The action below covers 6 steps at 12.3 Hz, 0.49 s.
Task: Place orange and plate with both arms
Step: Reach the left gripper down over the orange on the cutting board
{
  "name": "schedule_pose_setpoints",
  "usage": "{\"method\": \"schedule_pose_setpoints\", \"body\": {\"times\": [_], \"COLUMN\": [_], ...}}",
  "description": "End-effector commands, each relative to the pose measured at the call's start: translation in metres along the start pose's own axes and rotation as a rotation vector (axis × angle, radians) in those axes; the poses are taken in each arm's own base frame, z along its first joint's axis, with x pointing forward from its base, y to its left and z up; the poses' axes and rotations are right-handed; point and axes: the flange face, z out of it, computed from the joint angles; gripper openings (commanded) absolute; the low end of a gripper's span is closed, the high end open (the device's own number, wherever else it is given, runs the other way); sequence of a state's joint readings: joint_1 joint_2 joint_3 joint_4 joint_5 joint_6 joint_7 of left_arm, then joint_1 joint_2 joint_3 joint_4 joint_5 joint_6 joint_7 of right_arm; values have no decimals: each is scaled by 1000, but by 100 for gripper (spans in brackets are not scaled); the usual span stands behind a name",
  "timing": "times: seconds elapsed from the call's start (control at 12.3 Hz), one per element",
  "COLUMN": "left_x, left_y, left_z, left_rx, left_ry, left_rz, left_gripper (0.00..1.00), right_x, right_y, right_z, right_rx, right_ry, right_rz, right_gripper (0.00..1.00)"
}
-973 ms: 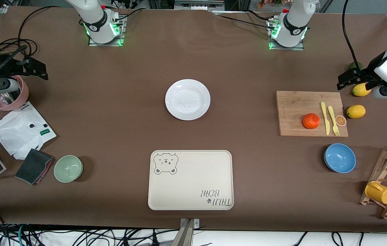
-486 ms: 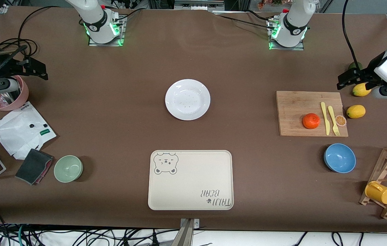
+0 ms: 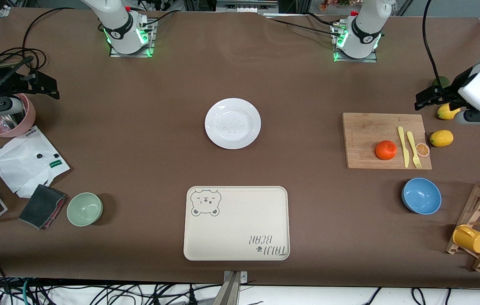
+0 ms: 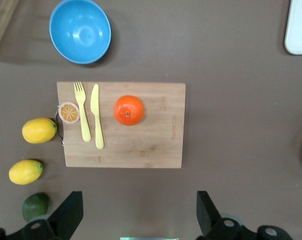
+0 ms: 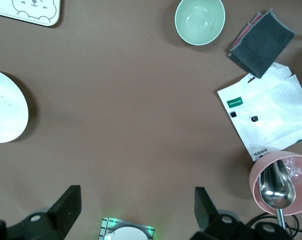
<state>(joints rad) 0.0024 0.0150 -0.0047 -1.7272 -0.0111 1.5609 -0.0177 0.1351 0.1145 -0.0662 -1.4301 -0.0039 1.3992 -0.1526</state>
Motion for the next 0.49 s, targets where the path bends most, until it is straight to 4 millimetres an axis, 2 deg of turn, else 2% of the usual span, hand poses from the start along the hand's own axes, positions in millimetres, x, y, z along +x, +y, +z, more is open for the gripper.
{"method": "schedule_pose_setpoints", "body": {"times": [0.0,0.16,0.24,0.41], "left_x": [16,41,60,82], "left_y": [-15,-32,-35,-35], "left_z": [26,55,81,118], "left_rx": [24,50,48,61], "left_ry": [-58,-49,-50,-47], "left_rz": [-18,-14,-3,7], "left_gripper": [100,100,100,100], "right_x": [0,0,1,0], "right_y": [1,3,2,2], "right_z": [-4,-4,-4,-4], "right_rx": [12,13,12,12], "right_ry": [8,8,9,11], "right_rz": [15,18,15,17], "right_gripper": [100,100,100,100]}}
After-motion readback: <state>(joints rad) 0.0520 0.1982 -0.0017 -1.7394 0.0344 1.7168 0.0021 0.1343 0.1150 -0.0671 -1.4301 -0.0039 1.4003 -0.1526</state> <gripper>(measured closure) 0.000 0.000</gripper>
